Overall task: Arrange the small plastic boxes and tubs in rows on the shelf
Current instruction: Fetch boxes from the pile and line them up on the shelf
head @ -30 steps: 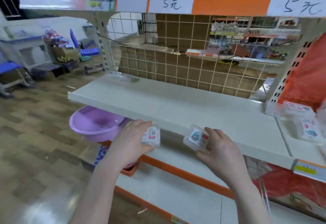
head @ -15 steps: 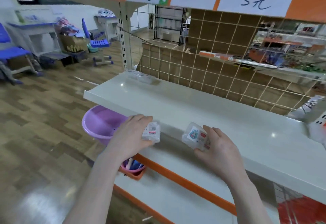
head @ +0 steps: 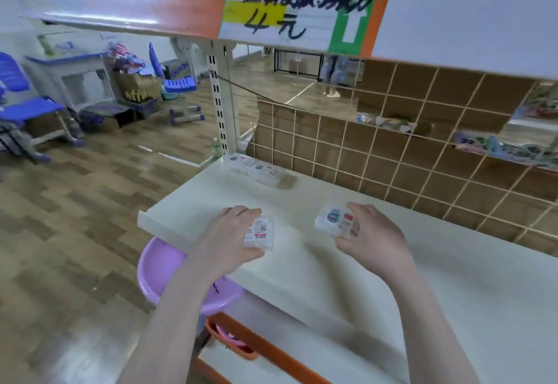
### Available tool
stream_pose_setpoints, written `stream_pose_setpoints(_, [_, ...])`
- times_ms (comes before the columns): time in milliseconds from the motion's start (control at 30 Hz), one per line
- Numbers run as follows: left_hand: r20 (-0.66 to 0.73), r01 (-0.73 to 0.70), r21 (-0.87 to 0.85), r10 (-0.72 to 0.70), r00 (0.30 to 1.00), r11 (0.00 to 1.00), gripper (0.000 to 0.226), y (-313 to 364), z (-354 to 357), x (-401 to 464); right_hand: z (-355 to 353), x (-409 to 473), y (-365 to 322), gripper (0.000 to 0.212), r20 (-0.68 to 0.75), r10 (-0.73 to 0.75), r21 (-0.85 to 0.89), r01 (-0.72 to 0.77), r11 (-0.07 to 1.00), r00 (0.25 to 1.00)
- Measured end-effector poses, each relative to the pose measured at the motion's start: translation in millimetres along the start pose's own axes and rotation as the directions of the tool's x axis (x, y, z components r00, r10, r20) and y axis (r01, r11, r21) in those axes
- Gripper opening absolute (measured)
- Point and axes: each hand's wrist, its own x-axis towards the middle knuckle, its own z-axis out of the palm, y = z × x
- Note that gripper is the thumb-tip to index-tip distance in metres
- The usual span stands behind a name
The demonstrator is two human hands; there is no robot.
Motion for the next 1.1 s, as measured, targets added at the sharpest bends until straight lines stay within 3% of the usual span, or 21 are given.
stream_pose_setpoints(167, [0.002,0.029,-0.034,-0.029,1.000,0.999,0.076,-22.4,0.5,23.3,10.9,52.5,-6.9,0.060,0.071,-0.008,0.002,0.008,1.000,0.997])
stream_pose_setpoints(300, [-0.004,0.022,-0.039,-0.023,1.000,0.999,0.075,-41.3,-1.7,36.8,17.4,87.3,-19.0,0.028,0.069,-0.015,0.098,0.009,0.995,0.998])
stream_pose_setpoints(367, [-0.002,0.016,-0.045,-0.017,1.000,0.999,0.074,-50.1,-2.6,43.6,21.8,102.6,-24.3,0.023,0.100,-0.022,0.101,0.012,0.995,0.995])
stream_pose_setpoints(600, [0.027,-0.021,-0.058,0.023,0.999,0.998,0.074,-75.2,-6.7,63.5,39.7,148.1,-31.3,0.031,0.251,0.054,0.156,-0.096,0.983,0.966])
stream_pose_setpoints(1100, [0.089,-0.060,-0.028,0.063,0.994,0.998,0.074,-103.0,-4.3,84.0,62.1,175.1,-39.7,0.042,0.244,0.079,0.108,-0.108,0.988,0.967])
